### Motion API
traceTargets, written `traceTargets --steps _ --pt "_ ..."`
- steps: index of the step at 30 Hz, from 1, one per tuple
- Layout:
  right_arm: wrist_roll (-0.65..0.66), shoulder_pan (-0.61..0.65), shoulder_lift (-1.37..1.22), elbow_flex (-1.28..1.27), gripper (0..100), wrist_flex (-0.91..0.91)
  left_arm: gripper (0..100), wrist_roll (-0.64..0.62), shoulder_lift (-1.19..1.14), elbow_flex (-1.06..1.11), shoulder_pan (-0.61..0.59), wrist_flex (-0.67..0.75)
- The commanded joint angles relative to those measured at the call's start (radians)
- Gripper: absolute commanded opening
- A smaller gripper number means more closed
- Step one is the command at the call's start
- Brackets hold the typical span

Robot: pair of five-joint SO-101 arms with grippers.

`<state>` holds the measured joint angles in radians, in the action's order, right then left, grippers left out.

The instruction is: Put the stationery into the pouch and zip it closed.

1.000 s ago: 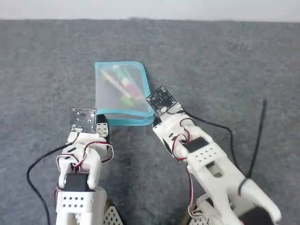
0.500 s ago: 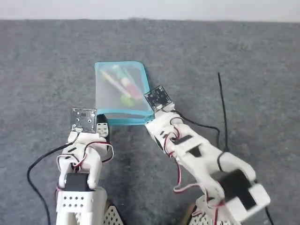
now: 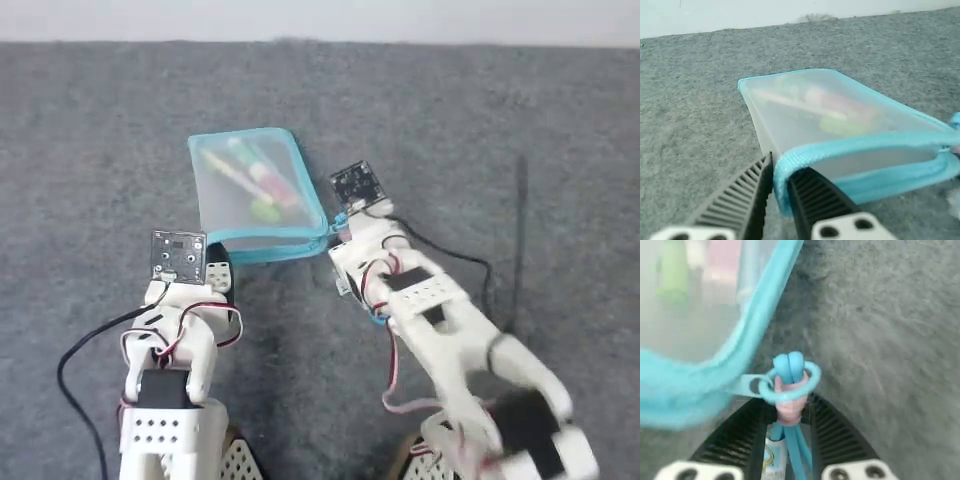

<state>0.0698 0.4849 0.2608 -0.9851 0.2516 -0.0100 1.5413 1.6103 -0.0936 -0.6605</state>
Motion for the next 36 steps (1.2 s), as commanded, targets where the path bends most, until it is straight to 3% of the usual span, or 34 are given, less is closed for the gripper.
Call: traceTargets --steps 1,7,14,22,36 --pt "0.083 -0.015 0.349 0.126 0.6 0.495 1 0.015 0.026 -0.061 0.009 0.021" --pt "0.227 0.041 0.584 0.143 1.6 0.806 1 0.017 0.026 -0.059 0.009 0.021" --pt "0.284 0.202 0.613 0.143 28.7 0.974 1 0.017 0.026 -0.059 0.009 0.021" --pt "0.298 0.209 0.573 0.146 32.0 0.881 1 0.017 0.026 -0.059 0.009 0.021" --pt "0.298 0.206 0.197 0.216 32.2 0.599 1 0.017 0.026 -0.059 0.009 0.021"
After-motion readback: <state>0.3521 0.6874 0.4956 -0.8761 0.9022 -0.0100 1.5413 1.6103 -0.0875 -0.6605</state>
